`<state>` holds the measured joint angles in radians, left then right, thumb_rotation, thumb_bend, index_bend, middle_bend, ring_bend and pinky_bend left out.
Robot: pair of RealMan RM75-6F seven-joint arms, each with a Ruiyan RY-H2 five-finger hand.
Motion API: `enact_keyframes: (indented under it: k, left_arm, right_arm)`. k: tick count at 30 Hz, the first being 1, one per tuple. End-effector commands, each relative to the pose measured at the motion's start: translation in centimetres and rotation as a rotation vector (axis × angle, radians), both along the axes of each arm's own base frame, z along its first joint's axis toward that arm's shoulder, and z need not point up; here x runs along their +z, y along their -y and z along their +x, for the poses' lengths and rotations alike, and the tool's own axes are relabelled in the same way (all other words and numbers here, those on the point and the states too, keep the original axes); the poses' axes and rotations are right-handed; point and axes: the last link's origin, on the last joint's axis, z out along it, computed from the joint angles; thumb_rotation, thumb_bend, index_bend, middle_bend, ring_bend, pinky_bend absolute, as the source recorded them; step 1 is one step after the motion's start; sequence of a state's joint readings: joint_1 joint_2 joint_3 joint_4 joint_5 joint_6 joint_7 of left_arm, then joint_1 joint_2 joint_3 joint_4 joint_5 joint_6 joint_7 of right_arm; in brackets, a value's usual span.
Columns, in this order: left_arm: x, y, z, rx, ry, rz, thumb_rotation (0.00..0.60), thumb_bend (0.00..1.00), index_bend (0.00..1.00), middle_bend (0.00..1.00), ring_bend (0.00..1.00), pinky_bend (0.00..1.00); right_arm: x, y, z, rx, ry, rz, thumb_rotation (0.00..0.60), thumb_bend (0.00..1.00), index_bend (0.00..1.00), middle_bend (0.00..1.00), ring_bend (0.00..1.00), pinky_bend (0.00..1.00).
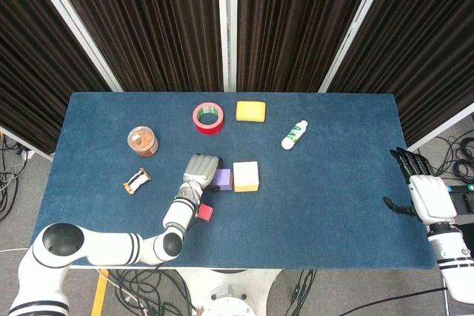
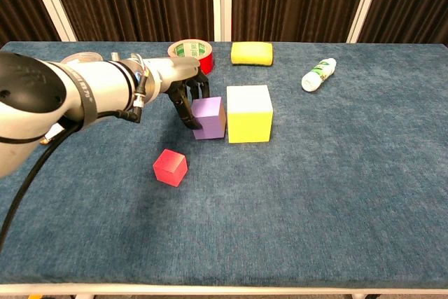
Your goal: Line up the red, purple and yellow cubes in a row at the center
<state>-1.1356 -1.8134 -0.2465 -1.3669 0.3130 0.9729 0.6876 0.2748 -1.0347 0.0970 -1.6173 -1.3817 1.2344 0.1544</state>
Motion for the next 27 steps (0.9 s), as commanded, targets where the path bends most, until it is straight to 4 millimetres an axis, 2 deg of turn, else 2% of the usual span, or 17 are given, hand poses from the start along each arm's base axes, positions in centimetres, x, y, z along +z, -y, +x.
enact_keyframes:
  k: [1,4,10,13,20,27]
  left_arm:
    - [-0.1,0.1,0.1,-0.006,-0.006,-0.001,0.6,0.27,0.47,0.49,0.4,0.29]
    - [-0.3,0.3,0.2,-0.011,-0.011,-0.007,0.6,0.26,0.42,0.46,0.39,0.29]
    - [-0.3,0.5,0.3,-0.016,-0.013,-0.009,0.6,0.21,0.25,0.32,0.31,0.29]
    - [-0.2,0.5,0.2,-0.03,-0.018,0.006,0.6,0.2,0.2,0.29,0.29,0.29]
    - [0.5,0.9,0.3,-0.057,-0.004,0.016,0.6,0.18,0.18,0.25,0.26,0.29]
    - [-0.5,1.1,1.7,-0.076,0.013,0.01,0.6,0.16,0.16,0.2,0.22,0.29]
  right_arm:
    - [0.1,0.0,0.0,0.0,0.0,-0.002,0.6,0.13,0.0,0.03,0.0,0.0]
    - [0.1,0.0,0.0,-0.001,0.001,-0.004,0.6,0.13,0.0,0.03,0.0,0.0]
    - [0.0,0.0,0.0,0.004,0.019,-0.006,0.6,0.13,0.0,0.04,0.0,0.0]
    - [0.1,0.0,0.1,0.008,0.02,-0.008,0.6,0.13,0.0,0.04,0.0,0.0]
    - [0.2,0.0,0.1,0.009,0.021,-0.009,0.6,0.13,0.0,0.04,0.0,0.0]
    - [0.5,-0.2,0.1,0.006,0.022,-0.019,0.6,0.13,0.0,0.04,0.0,0.0]
